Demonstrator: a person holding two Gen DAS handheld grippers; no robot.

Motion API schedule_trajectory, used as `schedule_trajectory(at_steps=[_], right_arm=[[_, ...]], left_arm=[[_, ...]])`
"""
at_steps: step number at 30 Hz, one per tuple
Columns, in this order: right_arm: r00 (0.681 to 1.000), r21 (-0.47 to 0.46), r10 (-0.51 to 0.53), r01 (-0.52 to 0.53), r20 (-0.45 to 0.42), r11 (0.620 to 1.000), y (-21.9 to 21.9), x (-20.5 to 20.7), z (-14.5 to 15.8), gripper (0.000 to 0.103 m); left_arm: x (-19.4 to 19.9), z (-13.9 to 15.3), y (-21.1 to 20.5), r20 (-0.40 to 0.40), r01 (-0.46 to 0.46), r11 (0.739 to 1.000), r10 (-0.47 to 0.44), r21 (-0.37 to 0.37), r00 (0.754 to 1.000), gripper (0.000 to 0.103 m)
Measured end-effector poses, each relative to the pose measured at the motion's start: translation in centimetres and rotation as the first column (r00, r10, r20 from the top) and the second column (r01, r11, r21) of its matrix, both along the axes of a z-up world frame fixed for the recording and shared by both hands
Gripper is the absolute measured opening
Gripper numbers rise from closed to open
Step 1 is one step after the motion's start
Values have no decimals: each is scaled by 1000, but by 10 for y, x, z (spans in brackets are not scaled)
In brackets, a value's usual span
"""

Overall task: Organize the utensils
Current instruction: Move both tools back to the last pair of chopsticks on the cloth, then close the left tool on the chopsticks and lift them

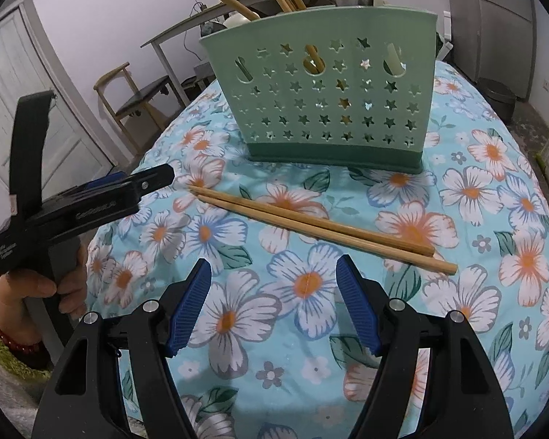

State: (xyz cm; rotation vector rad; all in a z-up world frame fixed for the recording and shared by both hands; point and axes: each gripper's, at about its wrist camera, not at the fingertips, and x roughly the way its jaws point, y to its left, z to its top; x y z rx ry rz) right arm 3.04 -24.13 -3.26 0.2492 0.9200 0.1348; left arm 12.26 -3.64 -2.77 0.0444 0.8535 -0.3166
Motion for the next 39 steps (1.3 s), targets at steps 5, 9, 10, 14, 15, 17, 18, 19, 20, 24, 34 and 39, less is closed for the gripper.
schedule_trajectory(at_steps=[5, 9, 10, 14, 15, 17, 18, 19, 20, 24, 34, 39], right_arm=[[1000, -1, -13, 13, 4, 1000, -6, -2, -2, 69], [999, 16, -48, 47, 7, 999, -18, -3, -3, 69], [998, 20, -55, 55, 8, 998, -21, -4, -3, 69], [997, 35, -74, 73, 9, 997, -29, -5, -5, 69], [997, 40, -77, 76, 9, 996, -31, -5, -5, 69], [997, 50, -78, 78, 9, 996, -33, -5, -6, 69], [997, 52, -78, 77, 10, 996, -34, -5, -6, 69], [997, 54, -77, 76, 12, 996, -34, -5, -6, 69], [997, 56, -76, 75, 13, 996, -34, -5, -6, 69], [997, 64, -72, 71, 13, 995, -35, -5, -8, 69], [997, 72, -75, 73, 23, 995, -37, -4, -6, 69], [997, 74, -78, 77, 20, 994, -37, -6, -7, 69]], left_arm=[[-10, -9, 3, -68, 65, 985, -77, -162, 995, 80], [-6, -28, 4, -202, 57, 928, -139, -367, 970, 51], [-3, -35, 4, -243, 37, 902, -155, -431, 957, 46], [11, -56, 6, -346, -53, 800, -198, -598, 917, 37], [14, -61, 7, -364, -78, 782, -197, -618, 910, 35], [19, -70, 8, -394, -133, 758, -173, -638, 903, 29], [21, -74, 10, -408, -163, 744, -157, -647, 899, 24], [23, -78, 11, -422, -189, 730, -149, -657, 894, 21], [24, -80, 13, -432, -207, 718, -143, -664, 890, 20], [26, -86, 13, -452, -253, 698, -114, -670, 885, 15], [32, -89, 17, -483, -310, 669, -85, -676, 871, 13], [35, -87, 14, -470, -308, 673, -67, -673, 880, 10]])
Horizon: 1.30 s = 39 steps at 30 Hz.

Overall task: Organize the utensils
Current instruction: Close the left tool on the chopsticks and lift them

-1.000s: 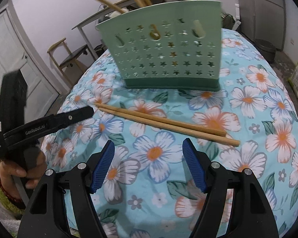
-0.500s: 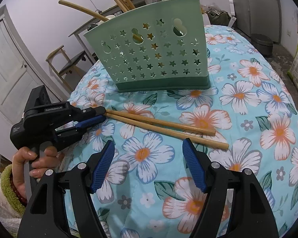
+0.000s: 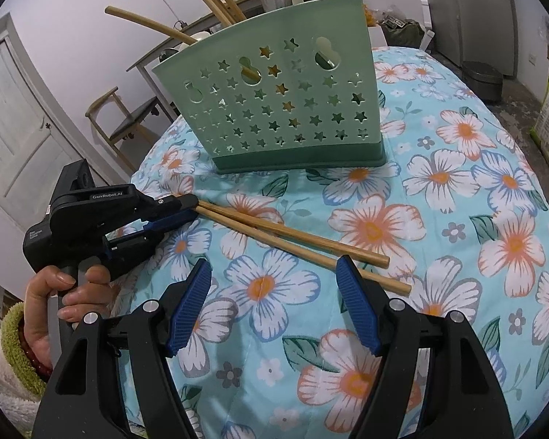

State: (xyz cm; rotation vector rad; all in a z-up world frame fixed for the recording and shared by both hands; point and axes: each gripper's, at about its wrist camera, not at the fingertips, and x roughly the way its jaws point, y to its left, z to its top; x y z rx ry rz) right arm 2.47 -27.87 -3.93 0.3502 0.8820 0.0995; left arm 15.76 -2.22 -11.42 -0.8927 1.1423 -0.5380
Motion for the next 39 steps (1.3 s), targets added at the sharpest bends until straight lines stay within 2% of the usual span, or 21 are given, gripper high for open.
schedule_trajectory(at_steps=[5, 10, 13, 14, 16, 17, 23, 27, 31, 39], right_arm=[[1000, -5, -2, 2, 9, 1000, 0, -2, 2, 69], [1000, -1, -1, 1, 6, 1000, 1, -3, 1, 69], [1000, 2, 10, -10, 7, 1000, 4, -2, 1, 69], [1000, 0, 13, -13, 7, 1000, 5, -2, 1, 69], [1000, -1, 20, -20, 10, 1000, 8, -2, 2, 69], [1000, -1, 22, -22, 10, 1000, 8, -2, 2, 69], [1000, 3, 11, -12, 9, 1000, 6, -3, 2, 69], [1000, 3, 10, -10, 6, 1000, 6, -3, 1, 69], [1000, 6, 12, -12, 2, 1000, 7, -2, 0, 69], [1000, 6, 8, -8, 1, 1000, 7, -2, 0, 69]], left_arm=[[-4, 6, 11, -28, -14, 1000, 14, -6, 1000, 9], [-9, 15, 39, -66, -69, 997, 70, 25, 995, 9], [-10, 14, 52, -100, -102, 995, 101, -5, 990, 9], [-10, 12, 55, -116, -108, 994, 105, -22, 988, 10], [-9, 6, 55, -170, -113, 991, 100, -69, 980, 23], [-9, 4, 56, -183, -115, 990, 98, -82, 978, 25], [-4, -7, 47, -245, -146, 985, 118, -96, 962, 27], [3, -12, 40, -259, -170, 980, 138, -103, 956, 25], [7, -13, 36, -249, -172, 981, 146, -88, 957, 16], [14, -17, 33, -225, -176, 981, 153, -87, 962, 9]])
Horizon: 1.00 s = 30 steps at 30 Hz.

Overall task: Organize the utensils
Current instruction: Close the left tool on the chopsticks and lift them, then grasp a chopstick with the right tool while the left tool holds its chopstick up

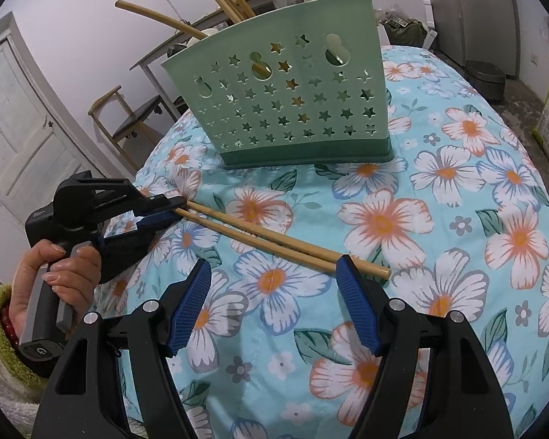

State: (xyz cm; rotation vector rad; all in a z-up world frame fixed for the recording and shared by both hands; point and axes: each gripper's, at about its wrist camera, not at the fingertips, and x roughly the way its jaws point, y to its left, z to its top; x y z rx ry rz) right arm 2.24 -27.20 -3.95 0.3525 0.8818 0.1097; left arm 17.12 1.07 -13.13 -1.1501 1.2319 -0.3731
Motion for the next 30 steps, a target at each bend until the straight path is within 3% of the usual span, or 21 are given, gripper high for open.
schedule_trajectory(at_steps=[10, 19, 30], right_arm=[[1000, -7, -6, 6, 9, 1000, 0, -3, 2, 69], [1000, -23, 5, -4, 26, 1000, 5, -5, 7, 69], [993, -126, 84, -74, 79, 989, 29, 0, 22, 69]], left_arm=[[-11, 6, 7, 58, 9, 1000, -9, -5, 998, 7], [-22, 37, 30, 159, 1, 998, 8, -56, 987, 5], [-17, 90, 81, 342, -101, 989, 131, -106, 931, 4]])
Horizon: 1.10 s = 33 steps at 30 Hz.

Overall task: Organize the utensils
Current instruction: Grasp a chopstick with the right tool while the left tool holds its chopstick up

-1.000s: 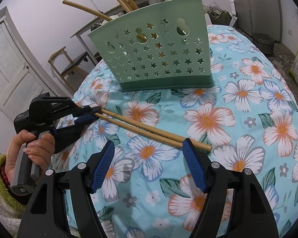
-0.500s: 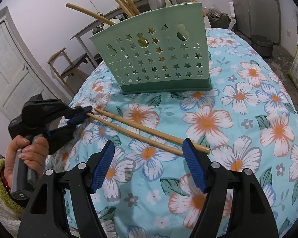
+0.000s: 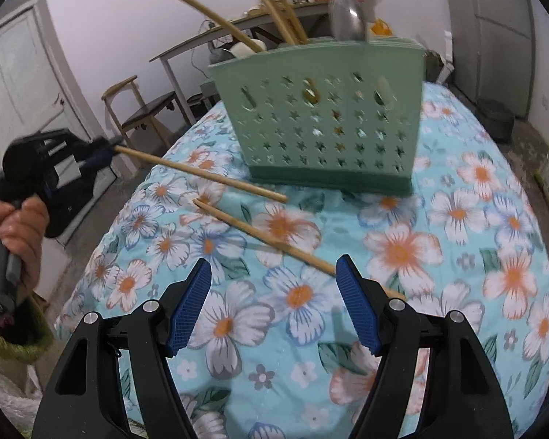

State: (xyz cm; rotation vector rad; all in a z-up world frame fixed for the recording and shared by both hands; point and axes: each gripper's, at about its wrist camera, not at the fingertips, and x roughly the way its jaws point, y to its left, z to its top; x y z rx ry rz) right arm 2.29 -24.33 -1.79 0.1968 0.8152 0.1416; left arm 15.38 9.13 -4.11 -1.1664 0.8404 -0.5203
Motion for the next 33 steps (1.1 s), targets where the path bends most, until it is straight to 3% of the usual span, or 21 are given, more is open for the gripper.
schedule_trajectory(at_steps=[8, 14, 22, 28, 33], right_arm=[[990, -199, 130, -117, 56, 973, 46, 38, 10, 55], [965, -391, 262, -236, 14, 890, 97, 73, -7, 45], [942, -560, 328, -309, -69, 769, 133, 89, -36, 44], [932, -636, 349, -328, -97, 699, 150, 92, -46, 36], [929, -655, 355, -333, -105, 678, 163, 96, -49, 26]], left_arm=[[6, 14, 40, 57, -108, 994, 109, -6, 992, 4], [6, 12, 57, 55, -162, 987, 162, -7, 985, 4], [9, 9, 74, 55, -219, 976, 219, -7, 974, 4], [14, 5, 81, 48, -246, 969, 246, -12, 968, 4], [16, 4, 82, 48, -250, 968, 250, -7, 967, 4]])
